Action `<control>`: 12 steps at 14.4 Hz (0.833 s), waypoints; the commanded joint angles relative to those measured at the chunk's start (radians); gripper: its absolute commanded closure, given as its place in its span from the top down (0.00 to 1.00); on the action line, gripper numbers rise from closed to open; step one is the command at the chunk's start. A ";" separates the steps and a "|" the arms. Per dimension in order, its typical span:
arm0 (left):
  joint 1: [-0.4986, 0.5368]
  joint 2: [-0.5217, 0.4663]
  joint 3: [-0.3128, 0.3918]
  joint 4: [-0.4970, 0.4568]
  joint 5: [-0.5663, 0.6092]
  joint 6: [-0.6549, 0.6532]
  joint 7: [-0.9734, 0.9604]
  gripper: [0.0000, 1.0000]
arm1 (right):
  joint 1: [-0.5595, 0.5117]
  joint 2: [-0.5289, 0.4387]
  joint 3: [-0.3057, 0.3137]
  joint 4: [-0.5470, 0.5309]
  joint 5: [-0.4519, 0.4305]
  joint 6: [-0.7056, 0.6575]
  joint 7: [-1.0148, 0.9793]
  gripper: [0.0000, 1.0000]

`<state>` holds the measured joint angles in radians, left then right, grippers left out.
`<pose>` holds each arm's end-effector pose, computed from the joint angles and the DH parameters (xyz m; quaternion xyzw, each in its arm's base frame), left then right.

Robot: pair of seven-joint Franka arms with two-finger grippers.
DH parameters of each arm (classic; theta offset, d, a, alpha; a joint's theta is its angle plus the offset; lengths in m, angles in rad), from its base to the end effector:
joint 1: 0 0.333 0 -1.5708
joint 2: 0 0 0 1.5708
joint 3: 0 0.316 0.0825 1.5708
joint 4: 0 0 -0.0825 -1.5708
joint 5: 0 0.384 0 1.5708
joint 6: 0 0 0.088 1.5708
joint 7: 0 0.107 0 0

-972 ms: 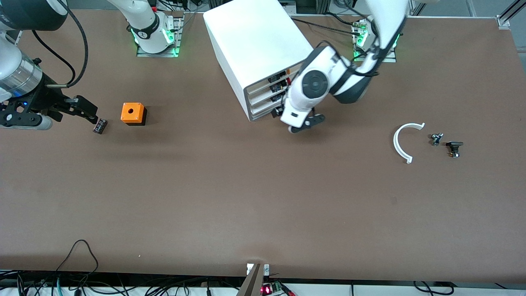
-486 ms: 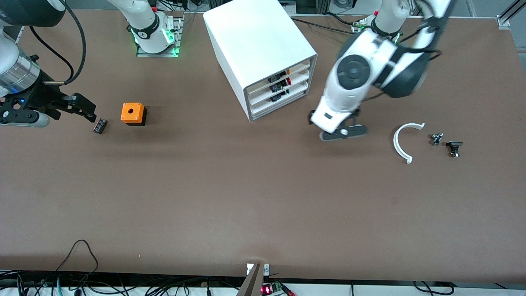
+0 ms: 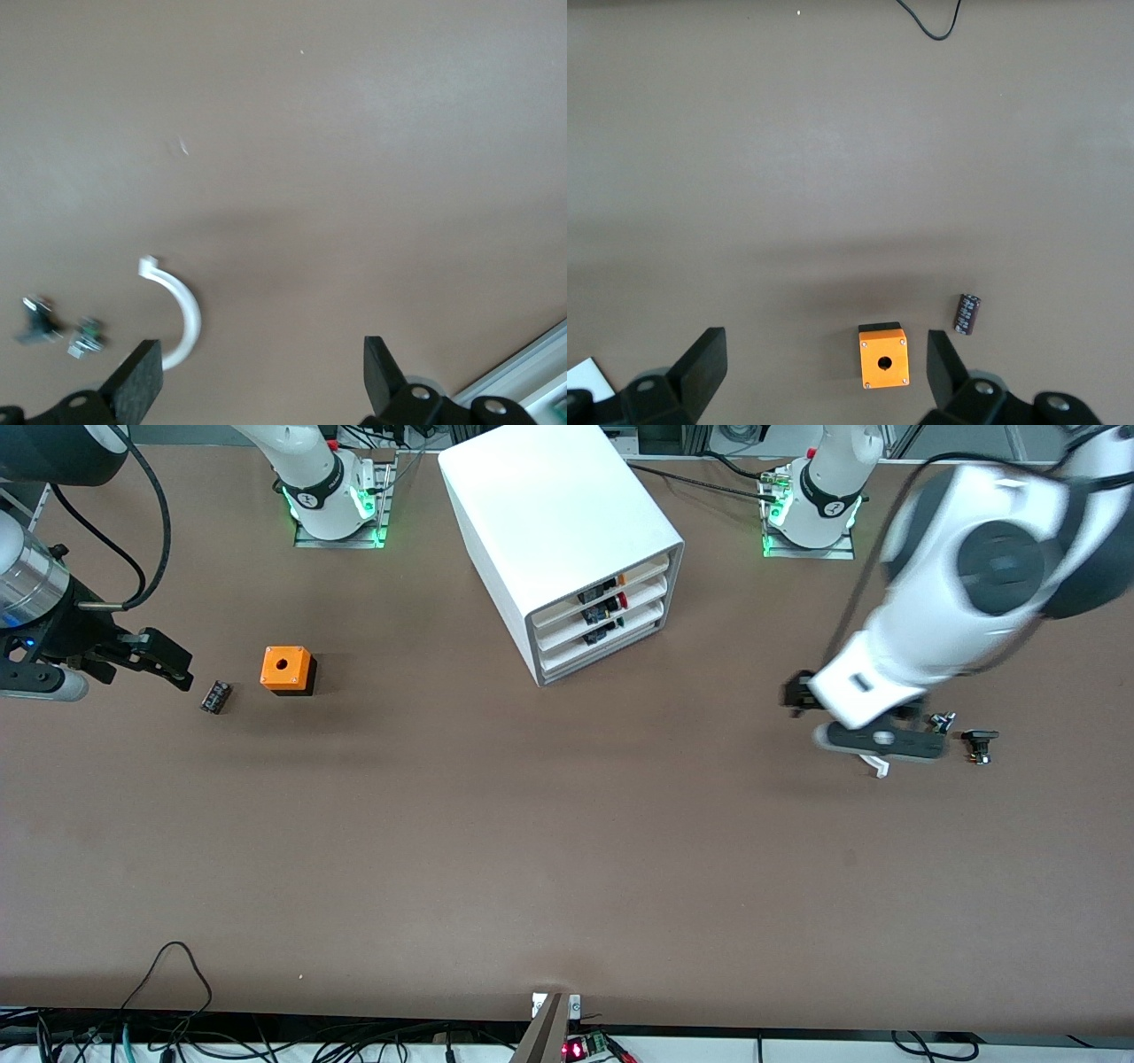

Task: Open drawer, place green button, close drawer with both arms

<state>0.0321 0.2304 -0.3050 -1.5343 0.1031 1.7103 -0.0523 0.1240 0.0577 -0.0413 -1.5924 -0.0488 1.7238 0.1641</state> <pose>0.6095 -0.1421 0.5230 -0.9930 0.1153 0.0188 0.0198 0.5839 0.0445 0.5955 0.9983 -0.0377 0.0397 0.0207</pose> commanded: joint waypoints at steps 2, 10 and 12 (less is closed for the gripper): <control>0.015 -0.112 0.159 -0.033 -0.161 -0.038 0.190 1.00 | 0.002 0.005 0.006 0.057 -0.008 -0.013 0.006 1.00; -0.052 -0.321 0.285 -0.239 -0.123 -0.014 0.278 1.00 | 0.000 0.005 0.008 0.055 -0.009 -0.018 -0.003 1.00; -0.051 -0.318 0.290 -0.236 -0.123 -0.015 0.278 1.00 | 0.003 0.005 0.008 0.055 -0.009 -0.020 -0.002 1.00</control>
<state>-0.0013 -0.0459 -0.0366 -1.7171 -0.0371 1.6685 0.2174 0.1254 0.0592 -0.0394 -1.5538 -0.0488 1.7210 0.1635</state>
